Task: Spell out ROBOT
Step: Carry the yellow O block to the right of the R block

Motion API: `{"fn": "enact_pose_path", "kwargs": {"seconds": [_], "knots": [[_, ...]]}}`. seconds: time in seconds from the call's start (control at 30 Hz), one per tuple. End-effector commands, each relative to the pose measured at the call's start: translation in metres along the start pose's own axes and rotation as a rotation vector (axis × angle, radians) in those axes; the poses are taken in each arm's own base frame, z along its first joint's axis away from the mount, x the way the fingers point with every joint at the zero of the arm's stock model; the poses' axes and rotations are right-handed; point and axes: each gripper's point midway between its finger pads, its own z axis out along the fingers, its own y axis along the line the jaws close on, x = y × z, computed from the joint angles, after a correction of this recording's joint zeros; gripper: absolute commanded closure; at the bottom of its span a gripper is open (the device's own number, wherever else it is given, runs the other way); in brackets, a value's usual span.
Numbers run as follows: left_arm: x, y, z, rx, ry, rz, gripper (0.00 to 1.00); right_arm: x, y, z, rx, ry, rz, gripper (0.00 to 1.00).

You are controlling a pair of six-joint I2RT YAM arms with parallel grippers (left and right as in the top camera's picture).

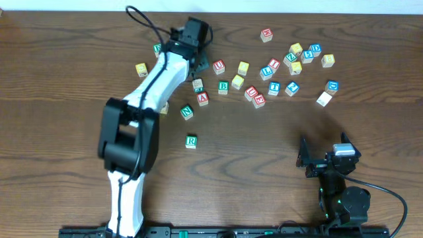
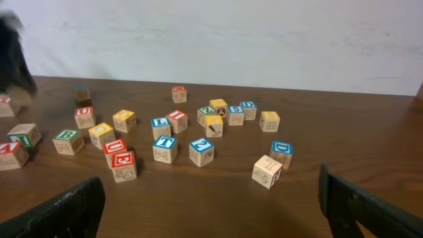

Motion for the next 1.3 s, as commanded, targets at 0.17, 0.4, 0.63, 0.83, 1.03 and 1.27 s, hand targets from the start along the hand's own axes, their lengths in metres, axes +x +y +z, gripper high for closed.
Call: {"fn": "enact_pose_path", "kwargs": {"seconds": [0.17,0.4,0.63,0.83,1.03,1.27], "knots": [[-0.027,0.009,-0.115,0.029,-0.089,0.149,0.78,0.001,-0.001,0.0,0.006,0.0,0.007,0.01],[0.01,0.026,-0.192,0.092,0.03,0.226,0.79,0.001,-0.001,0.0,0.006,0.0,0.007,0.01],[0.049,0.037,-0.243,0.165,0.142,0.234,0.81,0.001,-0.001,0.0,0.006,0.0,0.007,0.01],[0.096,0.054,-0.261,0.103,0.302,0.289,0.92,0.001,-0.001,0.0,0.006,0.0,0.007,0.01],[0.134,0.057,-0.254,0.05,0.407,0.369,0.92,0.001,-0.001,0.0,0.006,0.0,0.007,0.01],[0.182,0.064,-0.22,-0.009,0.5,0.456,0.92,0.001,-0.001,0.0,0.006,0.0,0.007,0.01]]}}
